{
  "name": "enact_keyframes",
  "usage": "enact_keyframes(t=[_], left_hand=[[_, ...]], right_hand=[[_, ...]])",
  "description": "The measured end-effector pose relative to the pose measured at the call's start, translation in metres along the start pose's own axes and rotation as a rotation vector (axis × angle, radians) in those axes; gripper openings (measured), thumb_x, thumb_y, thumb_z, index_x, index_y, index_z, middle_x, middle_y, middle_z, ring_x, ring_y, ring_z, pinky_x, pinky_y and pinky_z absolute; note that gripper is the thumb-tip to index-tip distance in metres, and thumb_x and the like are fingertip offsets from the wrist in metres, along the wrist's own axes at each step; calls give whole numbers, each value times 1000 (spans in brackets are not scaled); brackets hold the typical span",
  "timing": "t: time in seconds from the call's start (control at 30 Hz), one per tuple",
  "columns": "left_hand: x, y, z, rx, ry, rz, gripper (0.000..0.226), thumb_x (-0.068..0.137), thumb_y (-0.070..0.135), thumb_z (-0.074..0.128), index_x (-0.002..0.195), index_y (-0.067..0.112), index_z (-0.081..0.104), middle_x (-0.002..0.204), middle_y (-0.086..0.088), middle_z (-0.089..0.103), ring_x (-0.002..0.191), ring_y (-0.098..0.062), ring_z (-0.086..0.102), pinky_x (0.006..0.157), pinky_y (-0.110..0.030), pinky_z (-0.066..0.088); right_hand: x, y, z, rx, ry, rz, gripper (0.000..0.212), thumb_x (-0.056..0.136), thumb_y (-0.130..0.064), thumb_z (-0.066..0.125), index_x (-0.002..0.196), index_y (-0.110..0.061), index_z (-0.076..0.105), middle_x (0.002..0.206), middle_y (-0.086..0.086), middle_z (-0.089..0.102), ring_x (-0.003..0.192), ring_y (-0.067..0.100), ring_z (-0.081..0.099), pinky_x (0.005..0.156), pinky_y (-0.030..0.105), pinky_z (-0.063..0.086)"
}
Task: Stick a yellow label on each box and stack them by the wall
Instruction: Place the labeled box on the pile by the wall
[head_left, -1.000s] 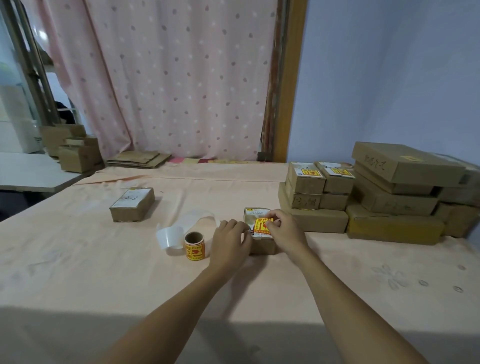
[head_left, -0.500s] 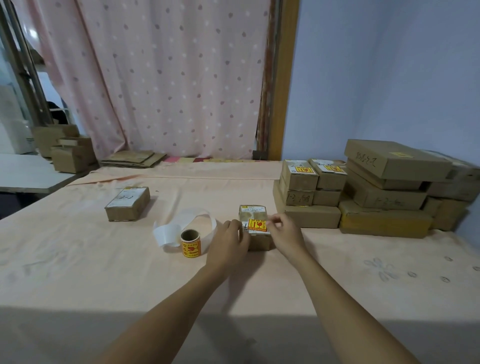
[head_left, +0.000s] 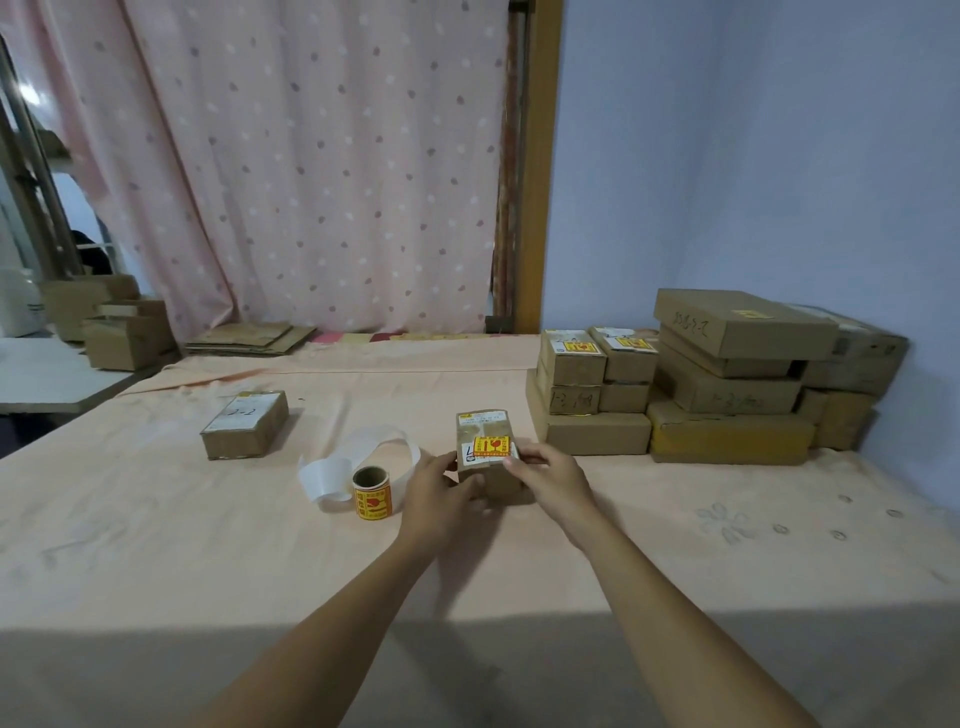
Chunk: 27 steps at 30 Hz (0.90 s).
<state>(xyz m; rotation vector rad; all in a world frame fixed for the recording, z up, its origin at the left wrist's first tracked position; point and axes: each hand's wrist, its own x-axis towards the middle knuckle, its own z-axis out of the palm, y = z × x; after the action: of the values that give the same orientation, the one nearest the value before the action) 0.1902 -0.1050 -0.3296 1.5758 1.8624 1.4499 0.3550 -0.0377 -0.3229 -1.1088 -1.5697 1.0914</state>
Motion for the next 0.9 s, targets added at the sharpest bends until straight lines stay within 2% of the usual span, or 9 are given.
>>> enact_keyframes(t=[0.13,0.23,0.33,0.53,0.7,0.73,0.8,0.9], left_hand=[[1,13,-8,-42,72,71,37,90,22,72,126,29,69,105,5,59,88,-3,57,70,-7,40],[7,34,-12,-81,99,103,37,92,21,70,129,27,67,106,6,58,85,-6,57,69,-7,41],[16,59,-12,-114,110,152,39,92,19,69,130,27,66,108,5,58,85,-6,56,69,-6,42],[40,112,9,-166,90,244,46,88,9,71,131,24,64,113,4,61,86,-6,59,70,-6,45],[66,156,45,-189,59,292,42,89,9,71,128,22,66,114,6,66,89,-7,62,77,-19,52],[72,164,54,-189,47,302,42,89,8,70,128,22,67,115,6,67,90,-7,63,79,-22,54],[84,180,69,-178,20,322,40,89,6,69,126,21,67,114,7,69,93,-5,63,78,-19,53],[104,196,93,-179,-15,314,37,91,7,66,124,24,67,110,9,72,88,-1,65,75,-18,54]], right_hand=[[-8,-15,-3,74,1,-45,24,83,-20,82,105,-27,72,106,-7,76,104,9,70,96,36,56],[-11,-37,-11,58,53,-98,29,86,-14,79,105,-32,67,110,-11,72,108,5,65,91,27,54],[-11,-60,-25,59,103,-153,31,89,-14,76,115,-26,65,114,-11,68,108,-1,61,86,18,51],[-2,-90,-68,36,265,-215,31,90,-21,75,120,-25,66,110,-13,70,102,-3,63,84,17,50],[15,-102,-113,2,388,-225,29,93,-23,73,121,-27,65,109,-15,68,100,-1,64,81,18,52],[20,-103,-122,-5,412,-221,31,93,-22,72,123,-26,64,112,-13,69,102,1,65,82,20,53],[31,-106,-140,-27,448,-218,33,94,-21,71,126,-24,64,116,-9,71,106,7,66,87,27,56],[49,-111,-164,-72,462,-197,32,96,-20,68,128,-24,63,111,-12,67,104,7,63,74,15,48]])
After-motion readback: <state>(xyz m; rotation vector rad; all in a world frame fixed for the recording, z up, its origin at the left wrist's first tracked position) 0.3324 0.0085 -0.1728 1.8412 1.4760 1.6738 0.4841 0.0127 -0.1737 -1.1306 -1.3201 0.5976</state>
